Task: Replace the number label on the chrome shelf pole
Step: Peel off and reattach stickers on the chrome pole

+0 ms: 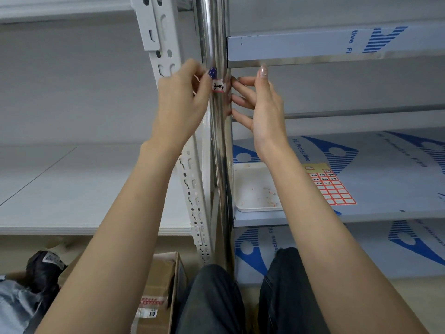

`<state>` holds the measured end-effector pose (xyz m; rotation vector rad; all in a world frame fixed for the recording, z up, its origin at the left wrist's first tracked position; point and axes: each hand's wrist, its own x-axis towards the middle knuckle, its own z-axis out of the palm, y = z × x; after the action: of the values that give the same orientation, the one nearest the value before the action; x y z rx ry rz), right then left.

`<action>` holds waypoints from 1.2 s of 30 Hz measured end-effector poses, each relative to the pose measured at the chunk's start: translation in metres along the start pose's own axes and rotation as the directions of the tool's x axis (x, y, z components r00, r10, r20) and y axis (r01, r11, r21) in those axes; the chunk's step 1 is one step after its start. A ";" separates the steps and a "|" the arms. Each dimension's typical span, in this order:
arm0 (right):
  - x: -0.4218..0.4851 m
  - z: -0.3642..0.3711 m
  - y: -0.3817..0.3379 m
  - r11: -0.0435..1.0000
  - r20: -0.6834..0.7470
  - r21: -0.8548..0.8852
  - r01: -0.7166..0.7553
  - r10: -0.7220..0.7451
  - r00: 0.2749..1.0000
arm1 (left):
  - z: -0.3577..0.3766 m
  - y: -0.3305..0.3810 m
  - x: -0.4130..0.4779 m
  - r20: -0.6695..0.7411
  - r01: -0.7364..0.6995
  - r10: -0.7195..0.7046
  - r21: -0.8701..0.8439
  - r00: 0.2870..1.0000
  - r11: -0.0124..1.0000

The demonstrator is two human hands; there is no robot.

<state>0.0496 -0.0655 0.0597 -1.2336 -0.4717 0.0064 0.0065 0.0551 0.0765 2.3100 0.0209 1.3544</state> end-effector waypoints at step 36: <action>0.006 -0.007 0.005 1.000 0.091 -0.018 0.025 -0.023 0.996 | 0.003 -0.011 0.019 0.042 -0.458 0.459 0.178 0.888 0.871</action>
<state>0.0584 -0.0689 0.0556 -1.2502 -0.5661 0.0377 0.0213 0.0679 0.0867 2.5751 -0.4515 1.6364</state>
